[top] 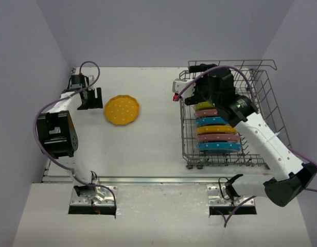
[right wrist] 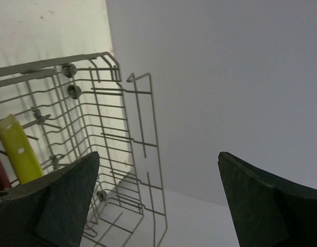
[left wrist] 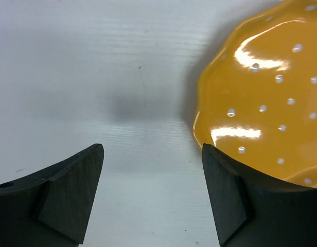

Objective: Unload the plates from the dish rack

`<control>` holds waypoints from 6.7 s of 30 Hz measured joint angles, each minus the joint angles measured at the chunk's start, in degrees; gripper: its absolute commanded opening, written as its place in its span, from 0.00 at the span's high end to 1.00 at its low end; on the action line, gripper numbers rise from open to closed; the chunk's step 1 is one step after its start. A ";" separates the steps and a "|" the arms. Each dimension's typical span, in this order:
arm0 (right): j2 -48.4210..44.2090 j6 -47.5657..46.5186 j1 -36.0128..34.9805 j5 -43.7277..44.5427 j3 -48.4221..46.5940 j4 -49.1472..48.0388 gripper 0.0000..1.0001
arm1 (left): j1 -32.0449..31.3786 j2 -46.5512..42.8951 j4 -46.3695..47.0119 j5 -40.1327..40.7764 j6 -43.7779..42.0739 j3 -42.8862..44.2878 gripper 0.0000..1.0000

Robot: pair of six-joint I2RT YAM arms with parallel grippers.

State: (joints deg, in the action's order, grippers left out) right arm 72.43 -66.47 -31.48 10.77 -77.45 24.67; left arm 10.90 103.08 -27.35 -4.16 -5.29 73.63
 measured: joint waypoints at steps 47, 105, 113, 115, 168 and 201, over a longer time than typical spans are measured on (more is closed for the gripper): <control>35.36 -7.05 33.51 -39.92 -28.85 46.56 0.40 | -9.44 -27.21 -8.84 -27.67 -10.63 -4.08 0.11; 35.94 -12.06 28.61 -31.68 -24.57 52.20 0.82 | -9.75 -27.45 -8.89 -28.72 -8.54 -5.23 0.05; 37.37 -10.00 28.61 -32.89 -31.59 56.96 0.96 | -9.75 -27.45 -8.62 -29.15 -7.73 -5.35 0.05; 37.07 -9.54 28.50 -34.06 -32.30 57.93 1.00 | -9.75 -27.45 -8.54 -29.21 -7.66 -5.41 0.05; -1.23 -31.66 -21.10 -17.45 26.76 -33.65 1.00 | -4.17 -26.38 -19.26 -50.64 7.24 10.25 0.29; 5.58 -32.70 -26.14 -7.96 30.08 -45.91 0.07 | 3.84 -11.60 -28.88 -70.82 -6.47 2.88 1.00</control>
State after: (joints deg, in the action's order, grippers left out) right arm 78.01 -99.17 -57.62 2.81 -47.37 -21.24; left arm 14.73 91.48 -56.23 -74.98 -11.76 76.50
